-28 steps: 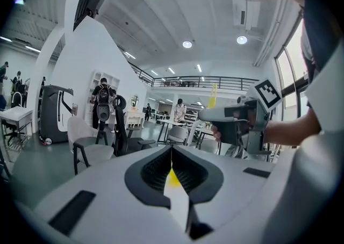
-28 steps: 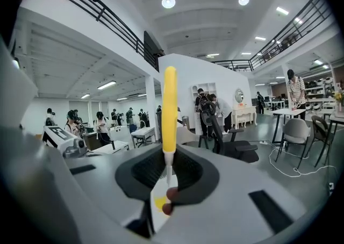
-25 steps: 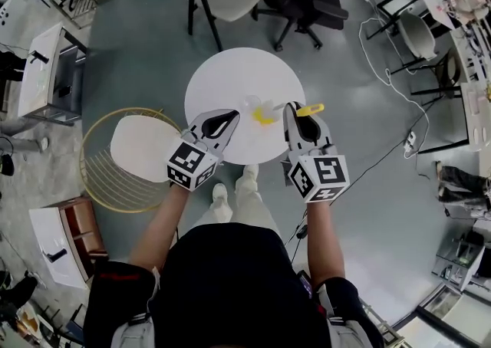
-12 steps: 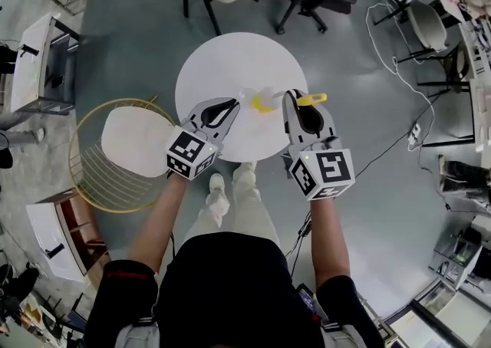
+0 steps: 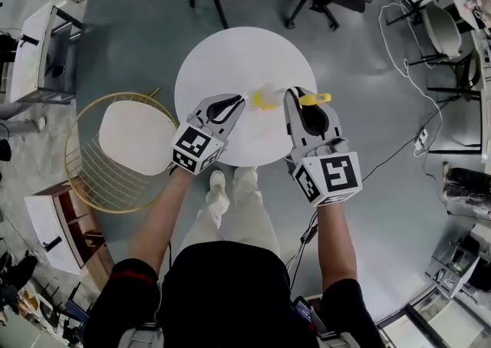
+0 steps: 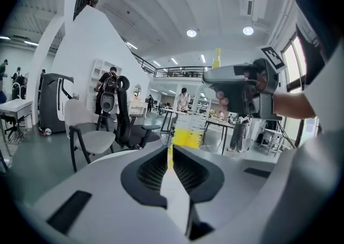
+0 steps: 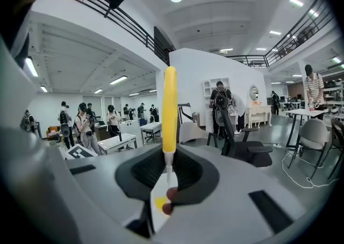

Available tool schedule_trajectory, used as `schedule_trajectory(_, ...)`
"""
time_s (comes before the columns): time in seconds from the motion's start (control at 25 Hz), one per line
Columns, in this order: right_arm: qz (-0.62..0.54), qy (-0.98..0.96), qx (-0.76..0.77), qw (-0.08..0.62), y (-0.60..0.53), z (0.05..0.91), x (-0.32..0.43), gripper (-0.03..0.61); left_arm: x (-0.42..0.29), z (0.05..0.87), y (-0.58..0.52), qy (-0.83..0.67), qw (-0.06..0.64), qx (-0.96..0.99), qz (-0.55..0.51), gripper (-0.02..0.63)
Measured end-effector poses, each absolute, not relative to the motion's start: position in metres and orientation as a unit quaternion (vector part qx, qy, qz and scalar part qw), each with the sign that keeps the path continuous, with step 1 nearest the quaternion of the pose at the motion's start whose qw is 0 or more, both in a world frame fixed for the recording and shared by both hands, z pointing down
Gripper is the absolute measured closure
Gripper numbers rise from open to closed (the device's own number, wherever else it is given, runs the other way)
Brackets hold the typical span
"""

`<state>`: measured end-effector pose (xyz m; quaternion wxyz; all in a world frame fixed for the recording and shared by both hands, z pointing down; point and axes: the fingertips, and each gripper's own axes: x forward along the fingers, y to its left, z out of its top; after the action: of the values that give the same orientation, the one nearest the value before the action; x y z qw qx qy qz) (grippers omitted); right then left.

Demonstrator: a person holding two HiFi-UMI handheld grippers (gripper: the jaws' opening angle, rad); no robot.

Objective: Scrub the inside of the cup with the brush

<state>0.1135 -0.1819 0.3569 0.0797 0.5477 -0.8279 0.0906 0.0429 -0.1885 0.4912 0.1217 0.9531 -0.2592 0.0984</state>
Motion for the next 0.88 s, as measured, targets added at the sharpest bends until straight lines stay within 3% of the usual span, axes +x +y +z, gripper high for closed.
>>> schedule_trajectory(0.88, 0.095, -0.842, 0.526, 0.077, -0.201, 0.377, 0.1, 0.529, 0.068, 0.559, -0.194, -0.191, 0.082, 0.967, 0.148, 0.306)
